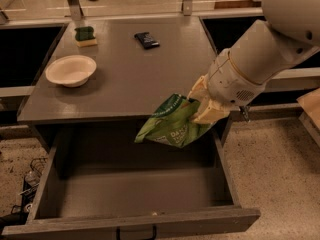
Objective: Place green rice chip bag into top drawer
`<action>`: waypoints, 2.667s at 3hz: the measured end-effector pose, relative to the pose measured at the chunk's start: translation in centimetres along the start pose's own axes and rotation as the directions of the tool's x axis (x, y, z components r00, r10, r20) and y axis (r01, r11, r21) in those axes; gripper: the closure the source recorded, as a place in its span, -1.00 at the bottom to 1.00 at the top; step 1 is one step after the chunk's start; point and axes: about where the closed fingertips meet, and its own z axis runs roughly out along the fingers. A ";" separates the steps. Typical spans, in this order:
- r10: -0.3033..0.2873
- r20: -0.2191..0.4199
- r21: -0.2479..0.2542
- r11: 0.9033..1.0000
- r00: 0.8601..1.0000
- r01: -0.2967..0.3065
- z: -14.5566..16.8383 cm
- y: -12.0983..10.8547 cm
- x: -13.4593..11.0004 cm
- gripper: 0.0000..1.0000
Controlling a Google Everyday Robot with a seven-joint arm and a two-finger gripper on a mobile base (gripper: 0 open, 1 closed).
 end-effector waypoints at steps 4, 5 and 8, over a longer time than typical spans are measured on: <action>0.037 0.017 0.058 0.998 0.999 -0.038 0.4 2.3 0.7 1.00; 0.058 0.013 0.038 0.998 0.998 -0.058 1.3 2.8 1.5 1.00; 0.116 -0.011 -0.064 0.991 0.993 -0.116 5.1 3.3 4.2 1.00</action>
Offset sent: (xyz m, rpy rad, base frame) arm -0.0141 -0.0012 0.0080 0.0395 -0.0798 -0.0301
